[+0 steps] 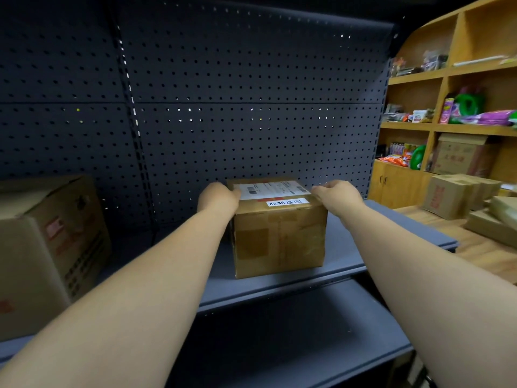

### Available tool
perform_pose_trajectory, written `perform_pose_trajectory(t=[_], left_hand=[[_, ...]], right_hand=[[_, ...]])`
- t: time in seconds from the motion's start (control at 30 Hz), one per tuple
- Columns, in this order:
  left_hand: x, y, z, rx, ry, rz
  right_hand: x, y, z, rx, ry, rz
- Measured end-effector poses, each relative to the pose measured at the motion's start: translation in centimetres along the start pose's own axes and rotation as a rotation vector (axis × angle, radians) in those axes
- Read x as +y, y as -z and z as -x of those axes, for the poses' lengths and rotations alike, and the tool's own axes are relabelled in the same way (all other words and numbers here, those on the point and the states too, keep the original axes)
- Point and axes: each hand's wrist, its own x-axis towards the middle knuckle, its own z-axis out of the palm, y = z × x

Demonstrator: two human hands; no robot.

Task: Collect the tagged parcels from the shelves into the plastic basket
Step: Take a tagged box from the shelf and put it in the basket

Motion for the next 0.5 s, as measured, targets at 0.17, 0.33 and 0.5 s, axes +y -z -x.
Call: perform_pose_trajectory(t=[0.17,0.33,0.5], left_hand=[[0.0,-0.4,0.2,0.011,0.013,0.031],[0.0,-0.4,0.6,0.029,0.008,0.015],[0.1,-0.3,1.2,0.045,-0.006,0.011]], right_hand=[[-0.1,0.2,0.5,-0.018,-0.009,-0.042],[0.4,0.0,0.7,-0.041,-0.034,-0.083],[0.6,0.0,1.1,-0.050,-0.038,-0.131]])
